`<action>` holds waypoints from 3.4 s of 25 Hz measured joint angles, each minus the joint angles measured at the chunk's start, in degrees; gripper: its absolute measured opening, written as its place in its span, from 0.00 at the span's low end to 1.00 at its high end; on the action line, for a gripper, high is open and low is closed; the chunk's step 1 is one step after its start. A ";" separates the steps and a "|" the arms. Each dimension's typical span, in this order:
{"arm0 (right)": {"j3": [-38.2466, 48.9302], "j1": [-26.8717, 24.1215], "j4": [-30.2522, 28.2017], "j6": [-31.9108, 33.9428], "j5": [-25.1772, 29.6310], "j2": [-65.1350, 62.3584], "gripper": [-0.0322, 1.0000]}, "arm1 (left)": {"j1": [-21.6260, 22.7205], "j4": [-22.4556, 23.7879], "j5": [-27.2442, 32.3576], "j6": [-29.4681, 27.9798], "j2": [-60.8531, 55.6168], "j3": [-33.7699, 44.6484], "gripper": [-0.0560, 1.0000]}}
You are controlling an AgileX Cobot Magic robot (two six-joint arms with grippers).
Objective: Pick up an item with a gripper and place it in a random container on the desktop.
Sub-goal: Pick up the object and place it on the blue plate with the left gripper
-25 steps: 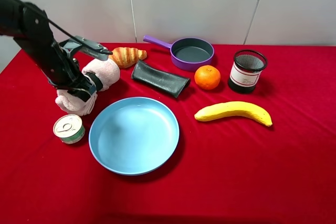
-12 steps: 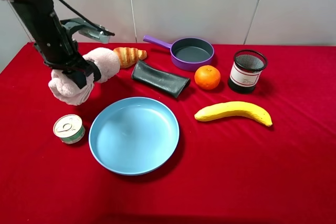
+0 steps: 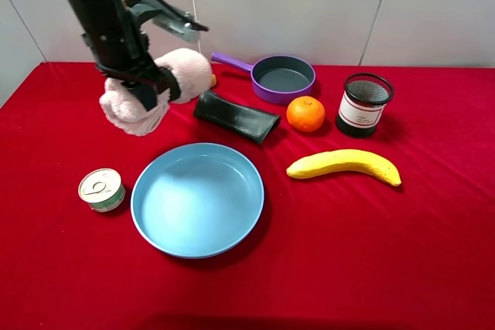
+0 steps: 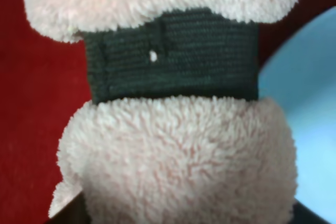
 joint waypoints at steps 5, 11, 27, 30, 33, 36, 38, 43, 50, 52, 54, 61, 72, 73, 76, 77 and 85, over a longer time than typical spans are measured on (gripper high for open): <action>0.00 0.00 0.00 0.00 0.00 0.00 0.70 | -4.20 0.01 0.37 -0.05 0.00 -0.37 0.47; 0.00 0.00 0.00 0.00 0.00 0.00 0.70 | -8.85 0.01 1.67 -0.25 0.00 -0.37 0.47; 0.00 0.00 0.00 0.00 0.00 0.00 0.70 | -17.92 -0.16 4.11 -4.31 -0.13 -0.33 0.47; 0.00 0.00 0.00 0.00 0.00 0.00 0.70 | -18.65 -0.16 3.59 -5.46 -1.39 1.07 0.47; 0.00 0.00 0.00 0.00 0.00 0.00 0.70 | -18.73 -0.10 1.70 -6.74 -4.23 3.79 0.47; 0.00 0.00 0.00 0.00 0.00 0.00 0.70 | -18.73 0.03 0.88 -7.71 -6.92 6.59 0.47; 0.00 0.00 0.00 0.00 0.00 0.00 0.70 | -18.73 0.03 0.41 -8.13 -8.28 8.49 0.47; 0.00 0.00 0.00 0.00 0.00 0.00 0.70 | -18.73 0.03 -1.97 -8.90 -9.81 12.43 0.47; 0.00 0.00 0.00 0.00 0.00 0.00 0.70 | -18.73 0.05 -9.56 -9.95 -9.84 18.15 0.47; 0.00 0.00 0.00 0.00 0.00 0.00 0.70 | -18.73 0.05 -11.36 -10.21 -9.84 19.66 0.47; 0.00 0.00 0.00 0.00 0.00 0.00 0.70 | -18.73 0.05 -12.62 -10.58 -9.84 20.97 0.47; 0.00 0.00 0.00 0.00 0.00 0.00 0.70 | -18.73 -0.01 -15.20 -11.01 -9.84 23.83 0.47; 0.00 0.00 0.00 0.00 0.00 0.00 0.70 | -18.73 -0.14 -16.95 -11.42 -9.84 26.60 0.47; 0.00 0.00 0.00 0.00 0.00 0.00 0.70 | -18.73 -0.14 -17.01 -11.42 -9.84 26.67 0.47; 0.00 0.00 0.00 0.00 0.00 0.00 0.70 | -18.73 -0.18 -18.29 -11.42 -9.84 27.41 0.47; 0.00 0.00 0.00 0.00 0.00 0.00 0.70 | -18.73 -0.18 -18.55 -11.42 -9.84 27.68 0.47; 0.00 0.00 0.00 0.00 0.00 0.00 0.70 | -18.73 -1.26 -19.63 -11.47 -9.84 28.24 0.47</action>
